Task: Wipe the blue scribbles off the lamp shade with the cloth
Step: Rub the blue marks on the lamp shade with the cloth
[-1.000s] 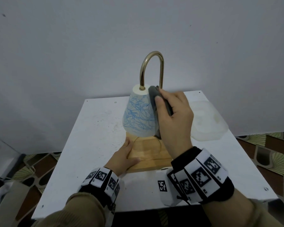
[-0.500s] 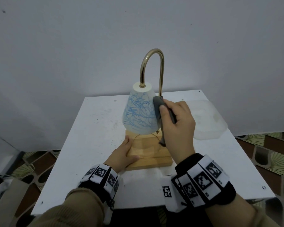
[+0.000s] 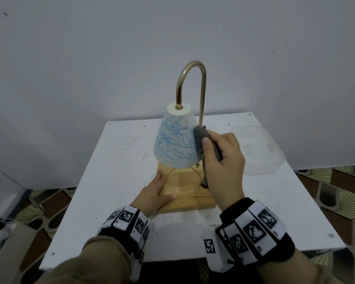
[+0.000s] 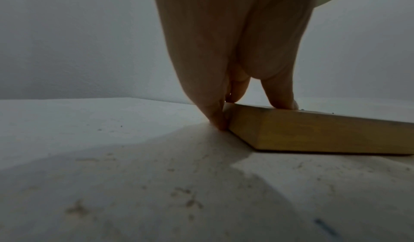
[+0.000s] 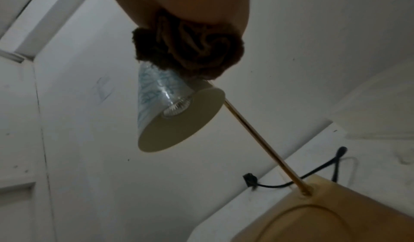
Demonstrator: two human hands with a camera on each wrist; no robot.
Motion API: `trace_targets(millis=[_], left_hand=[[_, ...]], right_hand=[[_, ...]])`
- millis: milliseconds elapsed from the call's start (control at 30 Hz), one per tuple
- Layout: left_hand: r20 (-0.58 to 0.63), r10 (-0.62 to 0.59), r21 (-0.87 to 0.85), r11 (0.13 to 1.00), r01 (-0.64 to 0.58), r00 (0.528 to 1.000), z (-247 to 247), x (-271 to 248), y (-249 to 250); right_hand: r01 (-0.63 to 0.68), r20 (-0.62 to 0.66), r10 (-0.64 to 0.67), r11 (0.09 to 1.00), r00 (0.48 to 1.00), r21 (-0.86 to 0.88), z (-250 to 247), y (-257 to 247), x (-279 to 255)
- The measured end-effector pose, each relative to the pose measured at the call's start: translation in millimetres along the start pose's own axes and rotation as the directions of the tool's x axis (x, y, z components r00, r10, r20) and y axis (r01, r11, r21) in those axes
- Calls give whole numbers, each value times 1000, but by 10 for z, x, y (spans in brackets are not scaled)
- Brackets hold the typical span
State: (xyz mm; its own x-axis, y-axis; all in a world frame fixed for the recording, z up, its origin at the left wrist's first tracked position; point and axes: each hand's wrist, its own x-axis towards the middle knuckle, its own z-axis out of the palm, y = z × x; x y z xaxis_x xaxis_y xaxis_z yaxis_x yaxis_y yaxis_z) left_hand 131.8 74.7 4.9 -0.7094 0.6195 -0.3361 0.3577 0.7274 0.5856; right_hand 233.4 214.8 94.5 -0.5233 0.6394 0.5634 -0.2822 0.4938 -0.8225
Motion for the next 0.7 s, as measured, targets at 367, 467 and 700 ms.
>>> trace_targets(millis=[367, 467, 700], left_hand=[[-6, 38, 67, 997, -38, 999, 4, 12, -58], [-15, 47, 100, 994, -45, 999, 15, 44, -69], [-42, 74, 80, 994, -71, 996, 108, 191, -140]], right_hand=[[126, 2, -126, 992, 992, -13, 28, -39, -57], [45, -1, -45, 999, 999, -11, -1, 6, -30], [50, -36, -48, 998, 998, 48, 106, -155, 57]])
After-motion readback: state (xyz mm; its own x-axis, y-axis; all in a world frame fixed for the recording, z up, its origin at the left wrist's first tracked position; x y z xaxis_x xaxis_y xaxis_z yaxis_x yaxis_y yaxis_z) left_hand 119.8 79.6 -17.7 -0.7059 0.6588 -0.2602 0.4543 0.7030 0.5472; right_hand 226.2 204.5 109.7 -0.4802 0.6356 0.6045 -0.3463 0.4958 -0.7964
